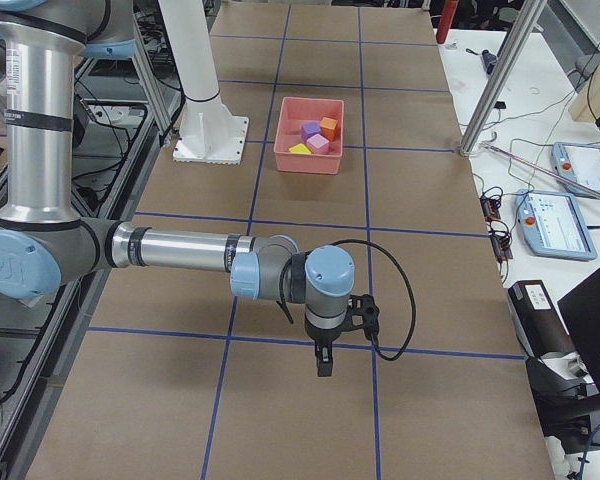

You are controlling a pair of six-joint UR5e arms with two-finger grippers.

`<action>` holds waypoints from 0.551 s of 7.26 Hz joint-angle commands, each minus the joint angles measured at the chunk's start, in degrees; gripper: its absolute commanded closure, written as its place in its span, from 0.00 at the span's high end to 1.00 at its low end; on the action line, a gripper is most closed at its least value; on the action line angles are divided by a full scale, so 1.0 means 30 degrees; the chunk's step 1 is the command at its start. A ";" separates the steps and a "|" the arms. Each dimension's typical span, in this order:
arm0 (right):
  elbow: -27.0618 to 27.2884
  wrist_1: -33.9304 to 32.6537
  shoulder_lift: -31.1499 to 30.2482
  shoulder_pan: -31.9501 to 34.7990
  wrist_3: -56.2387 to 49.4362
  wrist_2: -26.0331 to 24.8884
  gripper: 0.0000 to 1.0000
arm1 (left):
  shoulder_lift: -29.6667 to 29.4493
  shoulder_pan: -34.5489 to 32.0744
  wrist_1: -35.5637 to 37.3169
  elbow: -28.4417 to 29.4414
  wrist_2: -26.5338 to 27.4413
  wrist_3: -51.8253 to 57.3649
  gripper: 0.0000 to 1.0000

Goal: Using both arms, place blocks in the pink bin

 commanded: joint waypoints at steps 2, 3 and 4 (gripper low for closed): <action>-0.0424 0.0721 -0.0489 -0.0002 -0.0155 -0.0221 0.99 | 0.0029 0.0001 0.0004 0.0042 0.0059 -0.0003 1.00; -0.0336 0.0900 -0.0489 -0.0002 -0.0126 -0.0134 0.99 | 0.0029 0.0001 0.0004 0.0042 0.0059 -0.0003 1.00; -0.0306 0.0901 -0.0489 -0.0002 0.0049 -0.0104 0.99 | 0.0029 0.0001 0.0033 0.0042 0.0030 -0.0003 1.00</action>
